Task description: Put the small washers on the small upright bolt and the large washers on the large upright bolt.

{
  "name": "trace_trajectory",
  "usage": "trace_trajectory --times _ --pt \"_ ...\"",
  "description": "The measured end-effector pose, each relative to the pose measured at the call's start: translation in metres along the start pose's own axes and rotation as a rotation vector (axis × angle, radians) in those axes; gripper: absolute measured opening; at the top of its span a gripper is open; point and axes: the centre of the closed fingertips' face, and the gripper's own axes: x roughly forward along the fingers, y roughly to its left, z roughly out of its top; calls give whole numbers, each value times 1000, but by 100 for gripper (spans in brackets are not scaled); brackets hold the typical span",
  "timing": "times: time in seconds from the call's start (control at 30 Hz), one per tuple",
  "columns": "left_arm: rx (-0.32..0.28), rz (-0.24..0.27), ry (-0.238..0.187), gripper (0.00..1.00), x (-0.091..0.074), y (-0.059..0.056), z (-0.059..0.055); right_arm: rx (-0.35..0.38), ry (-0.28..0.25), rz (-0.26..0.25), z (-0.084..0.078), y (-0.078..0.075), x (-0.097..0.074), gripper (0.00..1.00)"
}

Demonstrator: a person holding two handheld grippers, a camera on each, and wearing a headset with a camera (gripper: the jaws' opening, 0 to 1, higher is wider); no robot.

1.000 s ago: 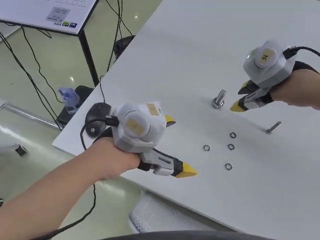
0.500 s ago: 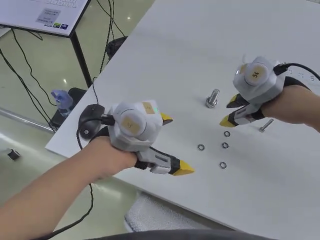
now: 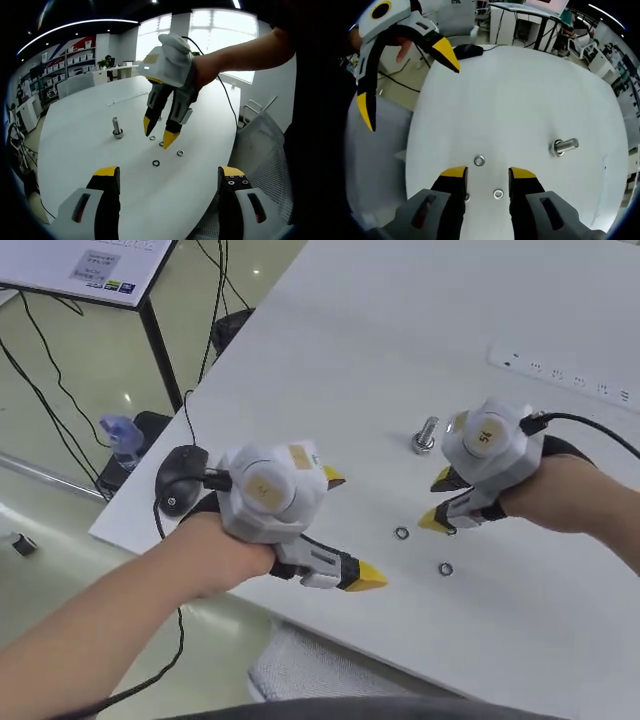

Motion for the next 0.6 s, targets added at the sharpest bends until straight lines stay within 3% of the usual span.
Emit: trace_trajectory --times 0.47,0.6 --pt "-6 -1 1 80 1 -1 -2 14 18 16 -6 2 33 29" --pt "-5 -6 1 79 2 -1 -1 -7 53 21 -11 3 43 29"
